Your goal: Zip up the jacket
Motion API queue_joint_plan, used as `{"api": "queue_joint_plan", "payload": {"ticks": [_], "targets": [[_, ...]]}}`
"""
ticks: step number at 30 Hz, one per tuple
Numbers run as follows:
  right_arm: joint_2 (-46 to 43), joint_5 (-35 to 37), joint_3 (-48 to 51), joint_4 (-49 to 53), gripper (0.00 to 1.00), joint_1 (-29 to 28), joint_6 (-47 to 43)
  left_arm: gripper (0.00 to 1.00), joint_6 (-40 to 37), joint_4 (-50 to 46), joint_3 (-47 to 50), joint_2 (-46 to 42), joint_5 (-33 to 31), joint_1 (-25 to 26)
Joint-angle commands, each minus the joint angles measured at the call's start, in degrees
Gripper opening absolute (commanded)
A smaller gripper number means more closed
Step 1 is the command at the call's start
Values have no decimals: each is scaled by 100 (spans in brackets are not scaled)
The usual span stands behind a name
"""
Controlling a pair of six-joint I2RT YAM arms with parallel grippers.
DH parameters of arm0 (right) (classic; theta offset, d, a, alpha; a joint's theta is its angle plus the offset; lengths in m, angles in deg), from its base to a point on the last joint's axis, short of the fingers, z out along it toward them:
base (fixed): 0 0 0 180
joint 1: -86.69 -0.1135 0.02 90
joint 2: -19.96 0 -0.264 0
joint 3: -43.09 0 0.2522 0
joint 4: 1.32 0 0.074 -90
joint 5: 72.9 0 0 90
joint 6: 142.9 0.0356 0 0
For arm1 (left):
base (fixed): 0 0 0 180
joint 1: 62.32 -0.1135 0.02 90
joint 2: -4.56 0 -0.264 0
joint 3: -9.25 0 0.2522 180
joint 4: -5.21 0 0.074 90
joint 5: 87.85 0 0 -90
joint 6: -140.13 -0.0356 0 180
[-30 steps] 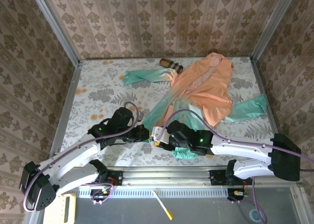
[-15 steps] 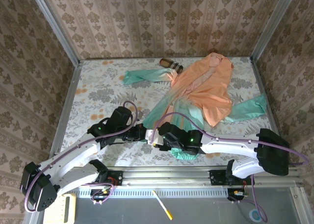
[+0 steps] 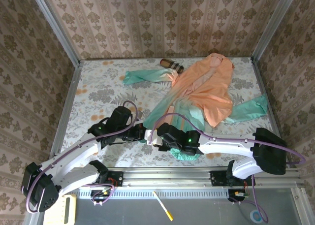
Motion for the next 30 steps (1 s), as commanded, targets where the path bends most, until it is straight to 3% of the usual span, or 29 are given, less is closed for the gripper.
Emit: {"api": "queue_joint_plan", "payload": {"ticks": [1,7,23,30], "targets": [[-76,-253,-164,71,35,70,271,0,-145,-34,82,-99,80,-76],[-143,-709,-225,200,39,266,570,0,-169,-42,114,-119,86,-109],[129,-695,-478,266,43,285,810,0,-93,62,122,-101,79,-60],[170,-643,-516,357,39,294,849,0,-99,49,140,-100,51,-36]]}}
